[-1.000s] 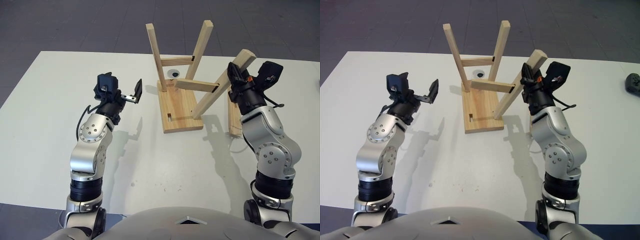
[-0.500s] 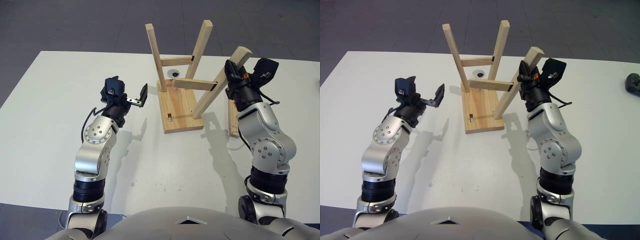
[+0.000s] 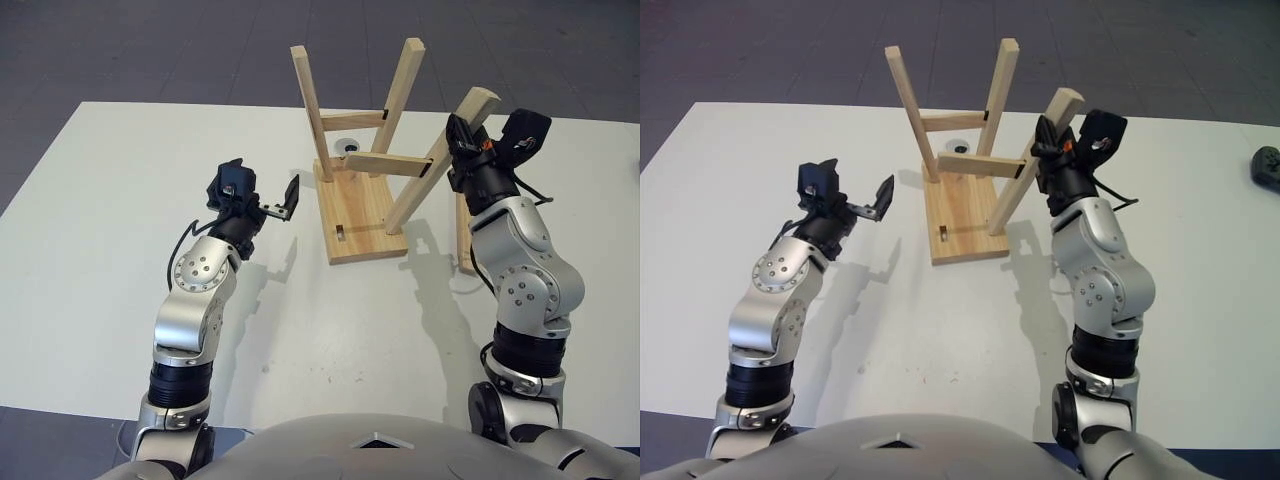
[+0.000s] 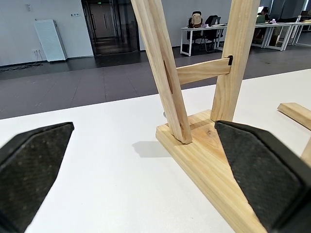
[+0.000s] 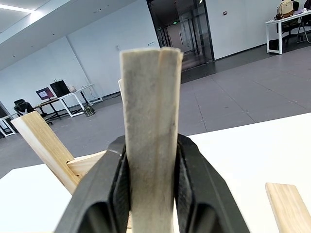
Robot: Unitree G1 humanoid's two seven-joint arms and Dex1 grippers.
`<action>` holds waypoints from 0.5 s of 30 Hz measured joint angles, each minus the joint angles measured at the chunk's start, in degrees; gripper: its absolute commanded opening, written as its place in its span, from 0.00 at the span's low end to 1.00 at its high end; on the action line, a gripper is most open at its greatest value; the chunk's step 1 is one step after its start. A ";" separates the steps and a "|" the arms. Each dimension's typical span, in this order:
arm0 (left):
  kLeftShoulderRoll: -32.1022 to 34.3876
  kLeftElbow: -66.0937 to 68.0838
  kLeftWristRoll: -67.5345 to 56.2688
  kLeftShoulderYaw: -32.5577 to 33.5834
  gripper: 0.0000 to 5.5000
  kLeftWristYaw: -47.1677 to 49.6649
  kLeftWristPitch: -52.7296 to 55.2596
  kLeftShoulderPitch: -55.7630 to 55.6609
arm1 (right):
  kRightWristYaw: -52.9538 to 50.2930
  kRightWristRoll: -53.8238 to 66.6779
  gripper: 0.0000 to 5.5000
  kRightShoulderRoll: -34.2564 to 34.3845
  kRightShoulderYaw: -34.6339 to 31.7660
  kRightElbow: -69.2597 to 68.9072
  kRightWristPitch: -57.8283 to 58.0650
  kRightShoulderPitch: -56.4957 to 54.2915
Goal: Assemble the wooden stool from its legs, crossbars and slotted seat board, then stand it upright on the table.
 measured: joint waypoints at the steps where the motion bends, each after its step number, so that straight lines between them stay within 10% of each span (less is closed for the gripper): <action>1: -0.12 0.01 0.03 -0.05 0.98 -0.01 -0.01 0.03 | 0.13 -0.25 0.19 0.09 -0.10 0.14 0.00 -0.14; 15: -0.37 0.97 0.86 -0.48 0.98 -0.44 -0.22 0.63 | -0.05 -0.97 0.19 2.04 -2.06 -0.84 0.50 -4.60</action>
